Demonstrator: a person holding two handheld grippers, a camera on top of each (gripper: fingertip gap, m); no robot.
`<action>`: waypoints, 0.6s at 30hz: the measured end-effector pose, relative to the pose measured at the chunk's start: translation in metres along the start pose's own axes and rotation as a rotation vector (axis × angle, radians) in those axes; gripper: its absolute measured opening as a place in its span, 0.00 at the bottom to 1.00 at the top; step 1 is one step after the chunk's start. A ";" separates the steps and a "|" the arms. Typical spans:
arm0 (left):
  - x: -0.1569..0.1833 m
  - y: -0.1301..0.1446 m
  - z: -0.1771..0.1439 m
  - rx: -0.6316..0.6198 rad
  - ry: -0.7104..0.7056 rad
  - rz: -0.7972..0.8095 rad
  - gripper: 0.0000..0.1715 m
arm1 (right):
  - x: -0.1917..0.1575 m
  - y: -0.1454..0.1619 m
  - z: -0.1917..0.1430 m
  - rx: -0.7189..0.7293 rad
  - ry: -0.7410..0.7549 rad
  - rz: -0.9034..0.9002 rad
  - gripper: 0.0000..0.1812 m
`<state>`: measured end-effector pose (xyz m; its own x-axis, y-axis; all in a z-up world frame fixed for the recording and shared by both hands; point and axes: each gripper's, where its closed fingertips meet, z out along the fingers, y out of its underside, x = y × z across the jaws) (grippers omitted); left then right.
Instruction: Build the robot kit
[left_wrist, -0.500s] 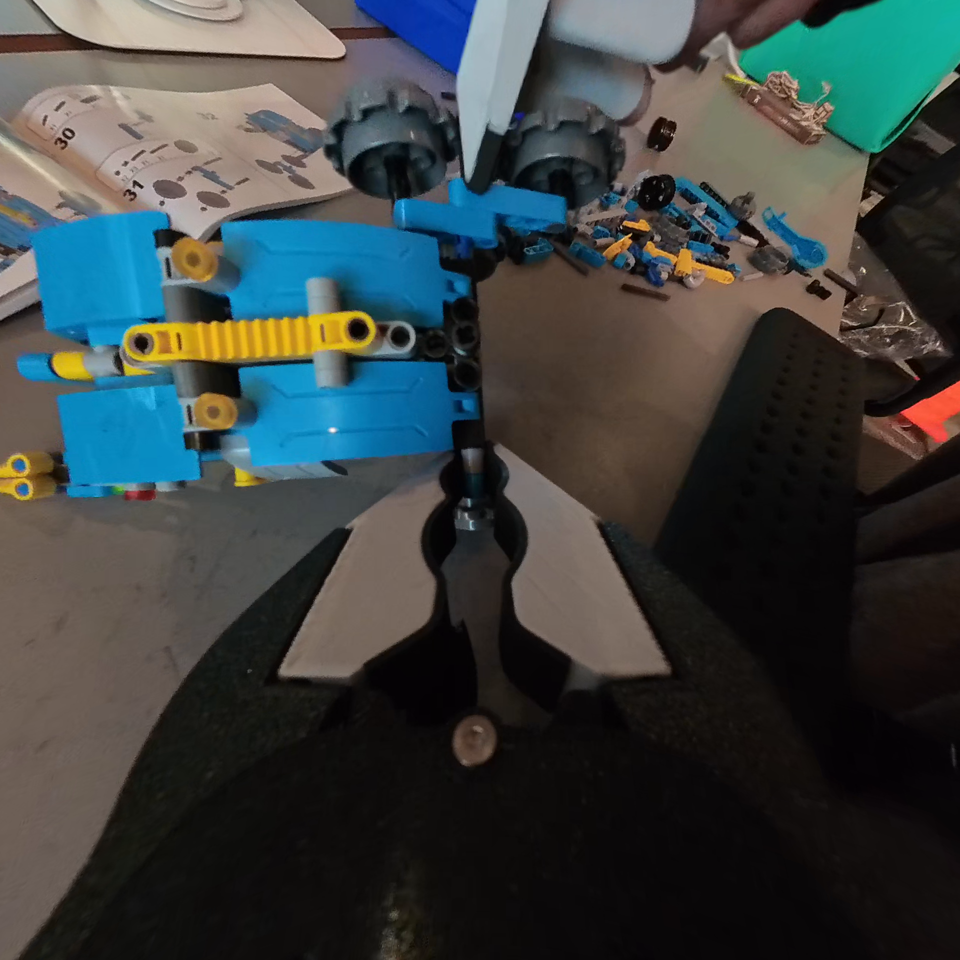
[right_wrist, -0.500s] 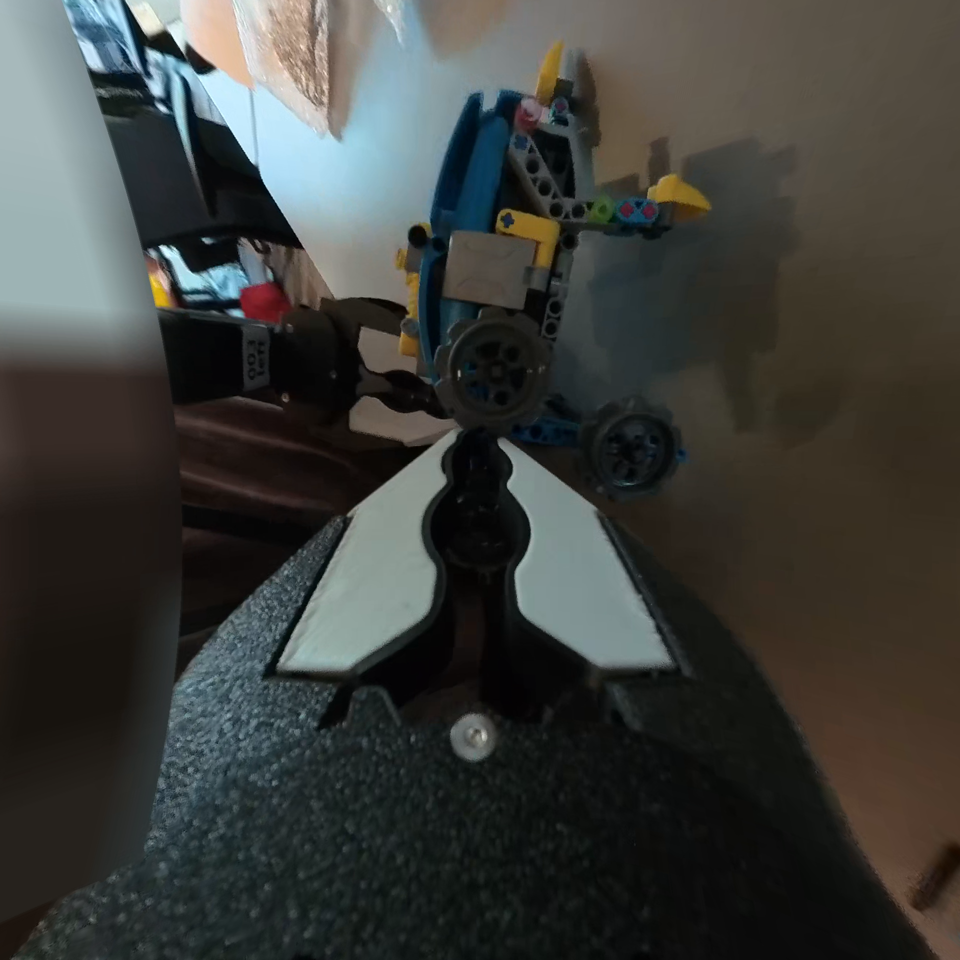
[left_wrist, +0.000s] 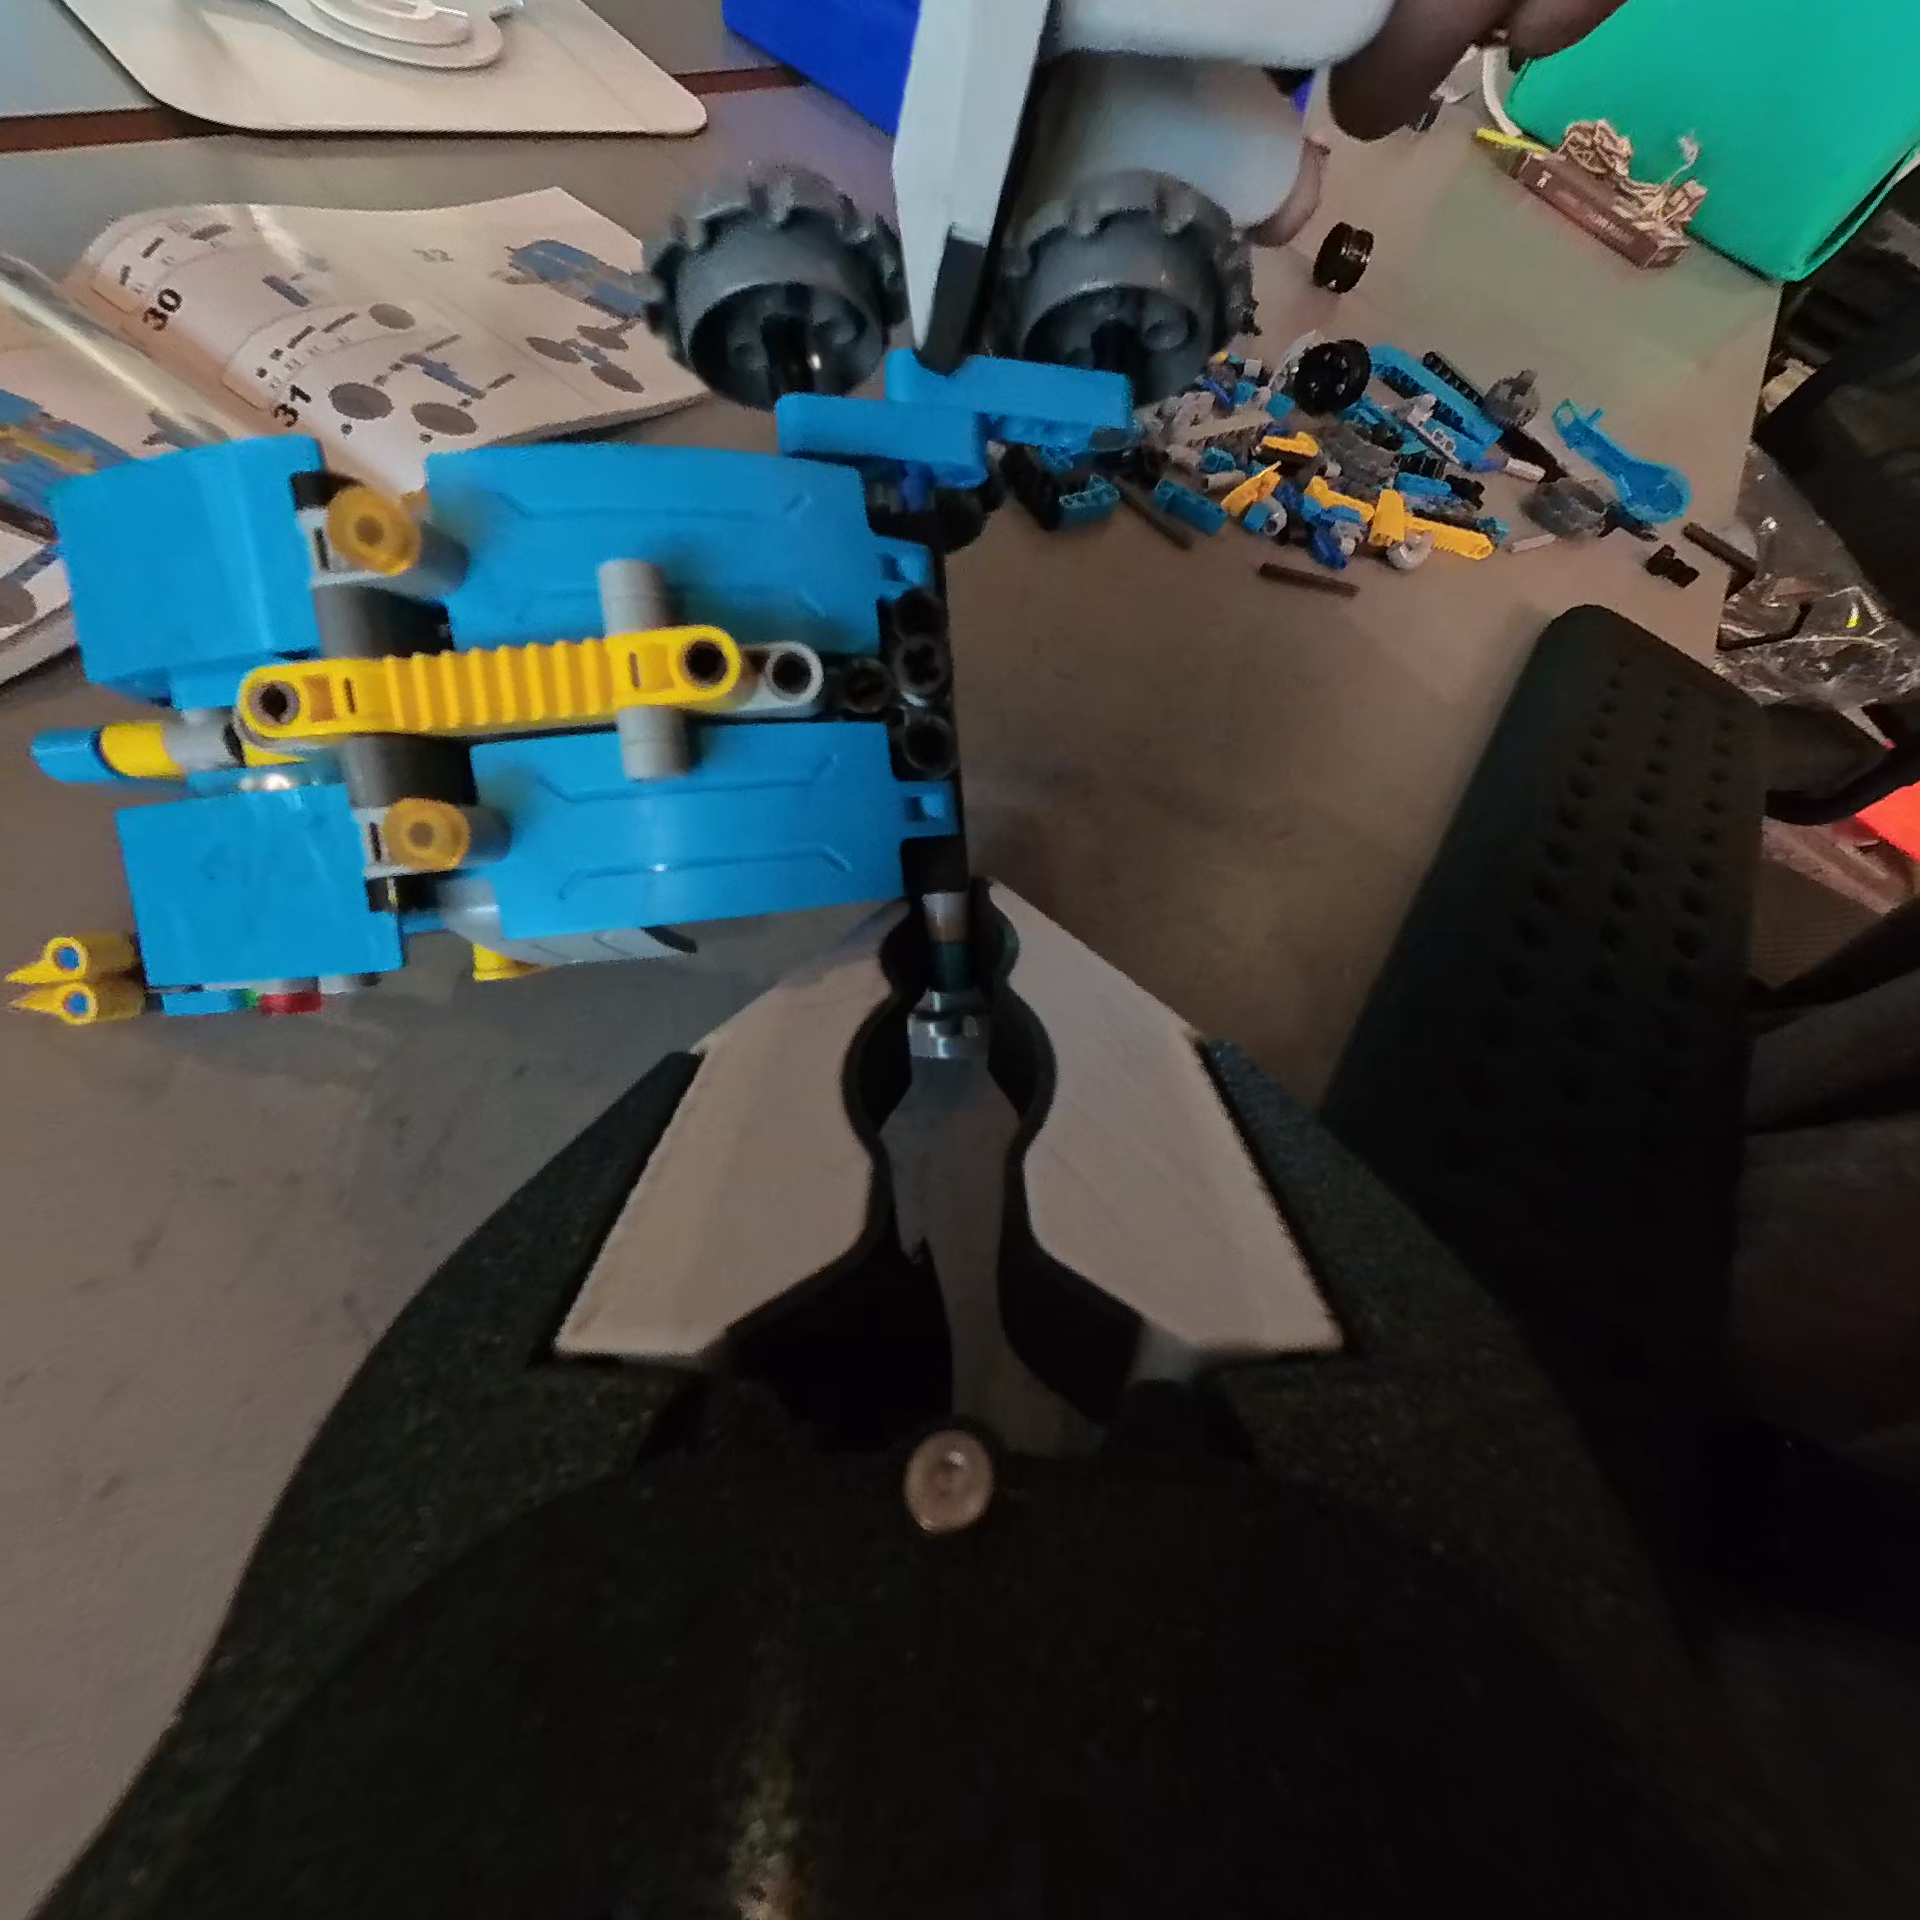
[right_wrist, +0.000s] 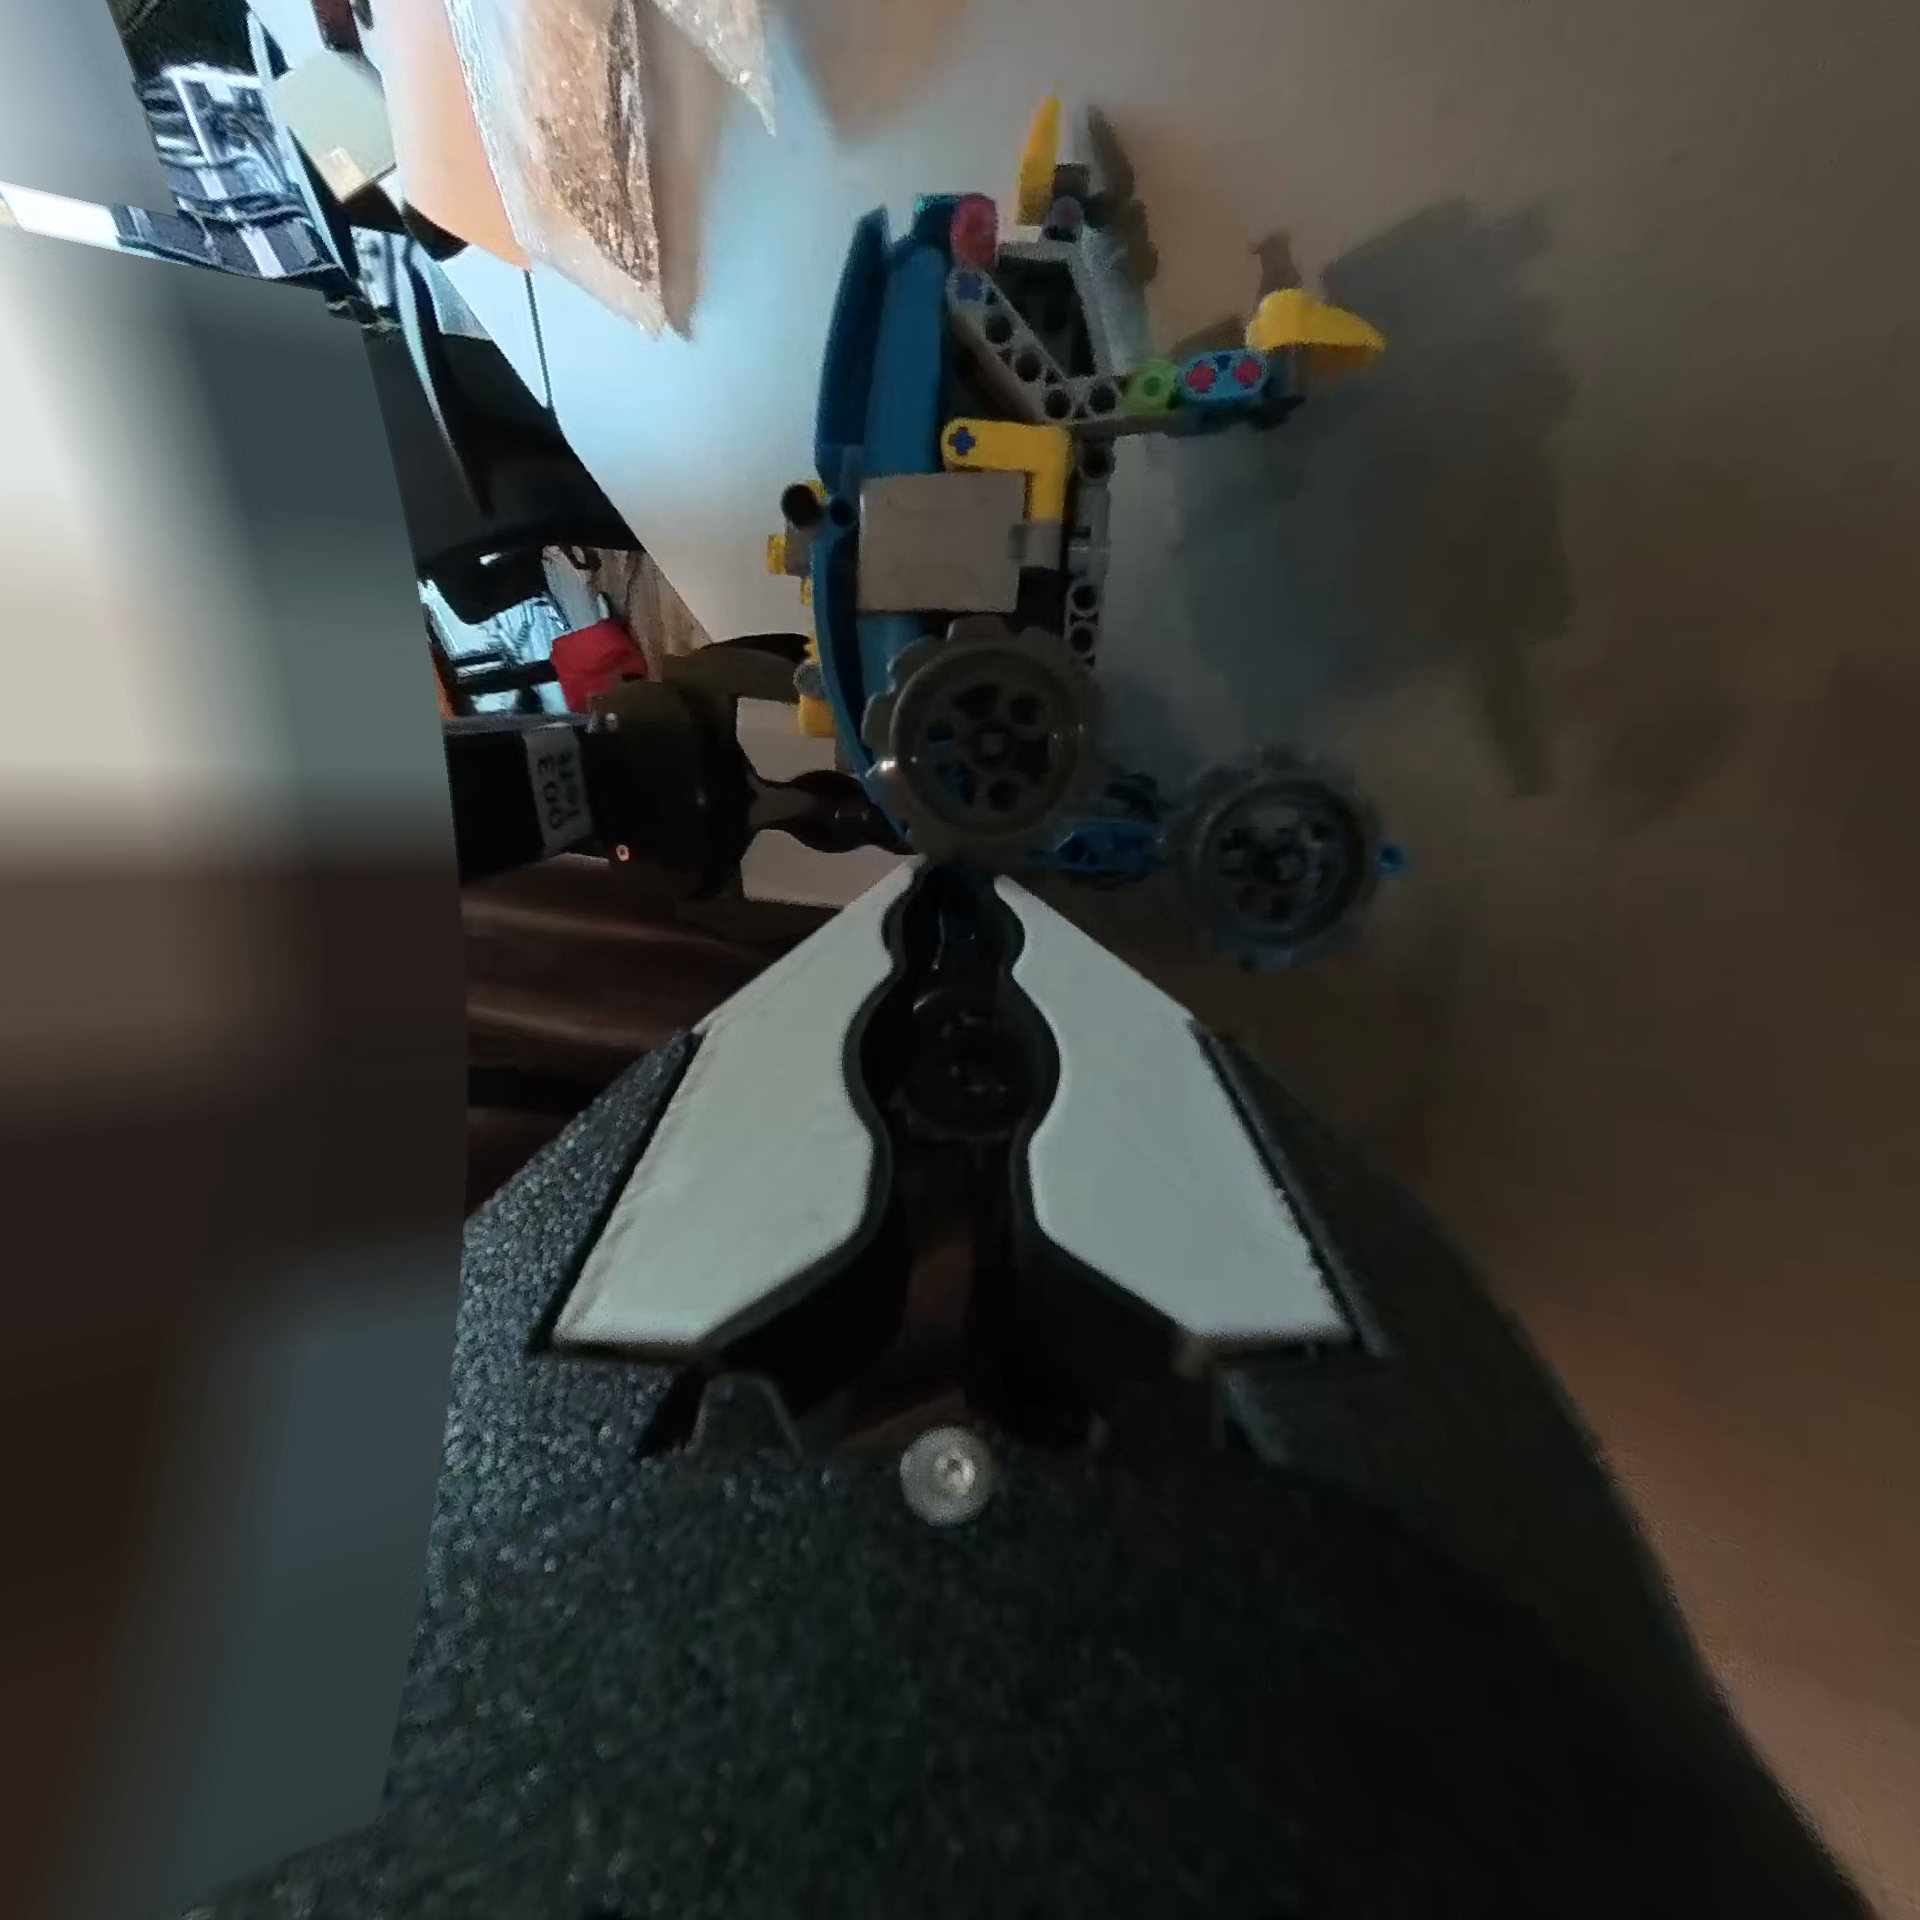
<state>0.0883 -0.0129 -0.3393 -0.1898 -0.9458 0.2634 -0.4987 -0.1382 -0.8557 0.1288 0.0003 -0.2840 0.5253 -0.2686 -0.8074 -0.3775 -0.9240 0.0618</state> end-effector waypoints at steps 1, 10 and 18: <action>0.000 -0.001 0.000 0.005 0.010 -0.008 0.03 | 0.000 0.000 0.000 -0.001 0.007 -0.023 0.04; -0.001 -0.002 0.000 0.012 0.014 -0.014 0.03 | 0.001 -0.002 -0.001 0.038 -0.064 -0.177 0.07; 0.001 0.001 0.001 -0.011 -0.060 0.097 0.03 | 0.005 0.004 -0.001 -0.012 0.051 -0.290 0.05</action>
<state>0.0889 -0.0141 -0.3404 -0.1872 -0.9705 0.1519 -0.4894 -0.0420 -0.8710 0.1305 -0.0047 -0.2870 0.6479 -0.0063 -0.7617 -0.1976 -0.9671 -0.1601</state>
